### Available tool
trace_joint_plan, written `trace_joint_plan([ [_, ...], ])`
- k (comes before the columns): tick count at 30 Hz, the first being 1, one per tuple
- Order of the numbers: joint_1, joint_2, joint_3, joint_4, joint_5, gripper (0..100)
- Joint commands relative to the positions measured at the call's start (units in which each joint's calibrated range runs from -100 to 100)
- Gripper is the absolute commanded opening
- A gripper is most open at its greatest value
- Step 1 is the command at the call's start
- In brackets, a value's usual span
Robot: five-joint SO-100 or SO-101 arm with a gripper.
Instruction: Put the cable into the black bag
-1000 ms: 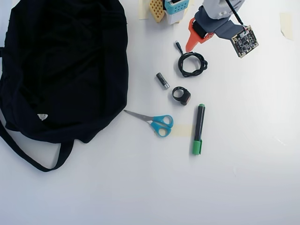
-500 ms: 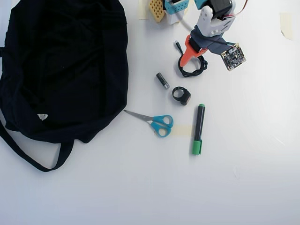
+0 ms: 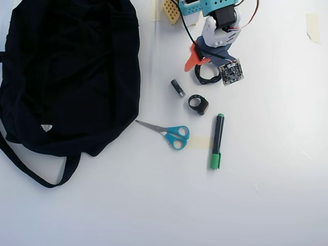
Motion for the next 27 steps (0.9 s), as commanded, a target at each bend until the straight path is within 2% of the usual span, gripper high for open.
trace_joint_plan([
  [1, 1.49, 2.54, -0.51, -1.39, -0.07, 31],
  [7, 2.47, 4.61, -0.42, -5.87, -0.07, 31],
  [15, 2.47, 4.61, -0.69, -6.3, -1.02, 31],
  [23, 2.47, 4.7, -0.42, -6.3, -2.85, 47],
  [27, 2.24, 4.94, -0.33, -6.65, -2.91, 48],
])
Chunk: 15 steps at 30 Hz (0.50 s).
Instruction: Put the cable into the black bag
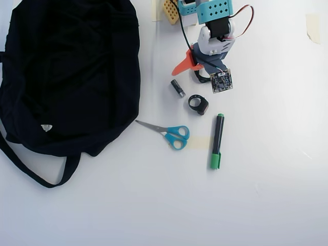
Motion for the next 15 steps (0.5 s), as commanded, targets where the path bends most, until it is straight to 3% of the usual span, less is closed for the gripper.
trace_joint_plan([
  [1, 0.18, 0.54, -0.33, -0.64, -0.17, 48],
  [15, 0.26, 7.52, -0.24, -6.06, -0.17, 48],
])
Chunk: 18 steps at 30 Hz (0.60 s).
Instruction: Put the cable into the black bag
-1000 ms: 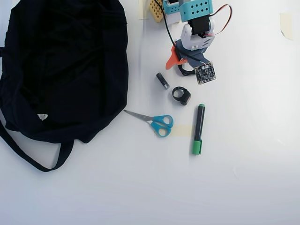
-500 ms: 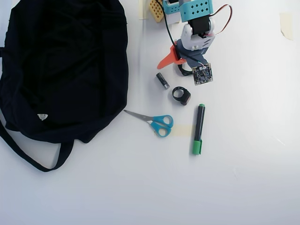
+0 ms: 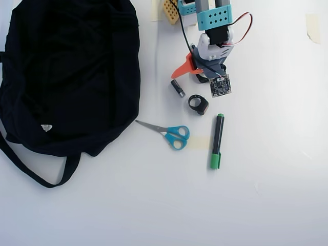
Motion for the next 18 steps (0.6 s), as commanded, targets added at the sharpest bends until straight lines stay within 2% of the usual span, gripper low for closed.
trace_joint_plan([
  [1, 0.04, 1.87, 0.1, -2.03, 0.02, 48],
  [6, 0.12, 2.04, 0.73, -2.72, 0.02, 46],
  [12, -0.48, 2.04, 0.91, -2.89, 0.08, 32],
  [18, -0.63, 1.95, 1.81, -2.98, 0.29, 27],
])
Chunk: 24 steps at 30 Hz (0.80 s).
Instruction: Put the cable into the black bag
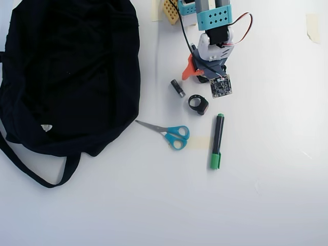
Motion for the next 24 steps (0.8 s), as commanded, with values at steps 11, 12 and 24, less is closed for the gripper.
trace_joint_plan([
  [11, -0.56, 0.62, 1.06, -3.07, 0.34, 6],
  [12, -0.56, 0.62, 1.06, -3.07, 0.44, 4],
  [24, -0.71, 0.21, 0.7, -4.19, 0.6, 2],
])
